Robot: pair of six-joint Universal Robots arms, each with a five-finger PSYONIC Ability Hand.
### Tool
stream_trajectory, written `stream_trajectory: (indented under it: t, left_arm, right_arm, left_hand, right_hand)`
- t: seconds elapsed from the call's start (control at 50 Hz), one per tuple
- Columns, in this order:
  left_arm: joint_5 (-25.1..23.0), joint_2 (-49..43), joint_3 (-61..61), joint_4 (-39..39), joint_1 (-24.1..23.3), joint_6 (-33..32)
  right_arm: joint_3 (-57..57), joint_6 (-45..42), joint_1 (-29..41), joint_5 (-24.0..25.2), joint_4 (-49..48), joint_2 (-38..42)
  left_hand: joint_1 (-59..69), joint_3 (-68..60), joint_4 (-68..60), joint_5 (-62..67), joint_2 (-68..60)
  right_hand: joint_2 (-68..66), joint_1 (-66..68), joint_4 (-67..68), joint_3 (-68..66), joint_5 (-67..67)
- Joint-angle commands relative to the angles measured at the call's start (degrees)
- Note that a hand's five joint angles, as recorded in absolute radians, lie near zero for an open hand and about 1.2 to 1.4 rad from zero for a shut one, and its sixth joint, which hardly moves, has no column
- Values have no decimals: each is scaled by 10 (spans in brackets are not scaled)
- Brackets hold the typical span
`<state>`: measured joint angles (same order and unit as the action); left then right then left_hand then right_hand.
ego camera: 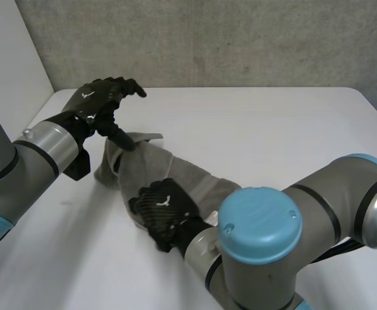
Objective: Fold the towel.
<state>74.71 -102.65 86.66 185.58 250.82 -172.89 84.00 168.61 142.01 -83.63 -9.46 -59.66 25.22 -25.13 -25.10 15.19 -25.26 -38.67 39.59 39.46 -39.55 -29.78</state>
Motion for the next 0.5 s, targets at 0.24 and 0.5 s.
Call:
stream_trajectory:
  t: [0.24,0.5]
  left_arm:
    - [4,-91,-18,12,33,-127]
    - [36,-173,-83,49,32,-131]
  right_arm:
    - [19,83,-47,-38,-1,0]
    - [8,152,-42,-86,1,34]
  left_hand:
    - [148,-149,-149,148,-147]
    - [141,-142,-142,141,-141]
  right_hand:
    - [125,-135,-133,134,137]
    - [170,-179,-178,179,181]
